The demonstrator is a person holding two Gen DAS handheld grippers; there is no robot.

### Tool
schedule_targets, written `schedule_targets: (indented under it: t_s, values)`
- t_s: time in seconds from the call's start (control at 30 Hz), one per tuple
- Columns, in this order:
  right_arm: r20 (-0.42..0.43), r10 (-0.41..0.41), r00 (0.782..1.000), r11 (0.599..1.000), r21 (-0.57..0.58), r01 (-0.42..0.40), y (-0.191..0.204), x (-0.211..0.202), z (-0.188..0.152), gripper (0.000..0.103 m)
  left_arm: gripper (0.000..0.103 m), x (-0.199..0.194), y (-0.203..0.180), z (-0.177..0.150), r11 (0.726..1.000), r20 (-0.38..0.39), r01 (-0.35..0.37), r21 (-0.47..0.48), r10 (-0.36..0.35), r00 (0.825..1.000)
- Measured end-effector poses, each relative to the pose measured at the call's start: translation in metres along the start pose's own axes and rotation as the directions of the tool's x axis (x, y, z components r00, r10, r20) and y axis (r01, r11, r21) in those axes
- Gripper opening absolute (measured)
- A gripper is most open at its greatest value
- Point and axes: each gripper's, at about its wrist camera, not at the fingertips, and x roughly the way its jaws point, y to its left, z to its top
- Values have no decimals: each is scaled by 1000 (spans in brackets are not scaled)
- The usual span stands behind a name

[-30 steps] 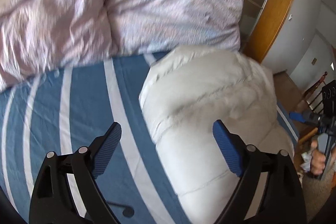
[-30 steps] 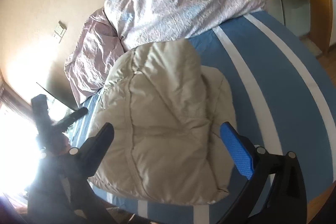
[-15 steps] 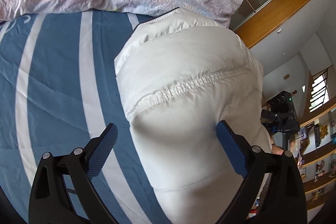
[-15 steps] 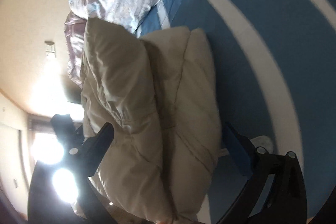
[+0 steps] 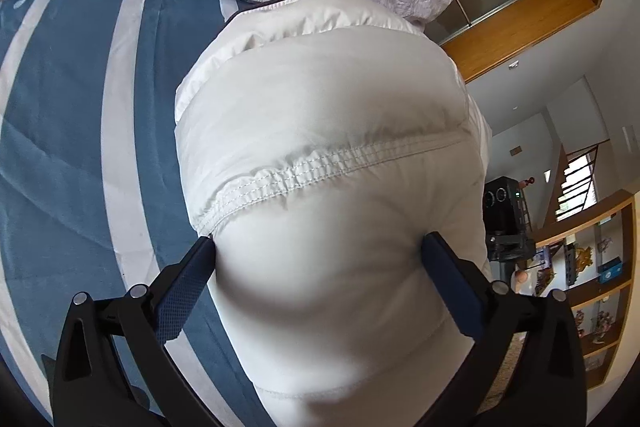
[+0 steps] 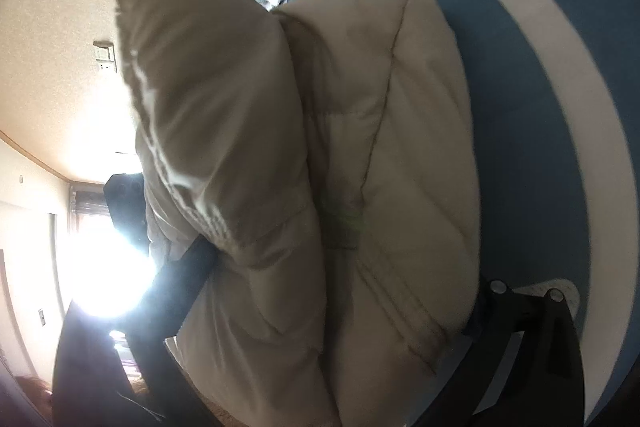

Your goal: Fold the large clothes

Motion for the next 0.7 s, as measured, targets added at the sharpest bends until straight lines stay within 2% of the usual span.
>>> schedule_targets:
  t_s: [0.13,0.23,0.43,0.6,0.7]
  values:
    - [-28,-6,1000,1000,-25,5,7,11,7,101,102,2,8,1,999,-1,30,-19,-30,1000]
    - [-37,23,999,999,-37,-24,8,19,10,101,102,4,12,0,998,7,48,-29,-48,999]
    - [-1,83,997,995,-49,-83,11,27,4,100,99,1,9,-6,998,60,56,-21,-55,997]
    - [43,86,995,993,-79,-82,21,24,-8,83,80,-9,4,-10,999,101,50,8,-50,994]
    - [58,76,995,993,-90,-71,29,22,-14,74,74,-15,3,-9,999,123,46,19,-48,991]
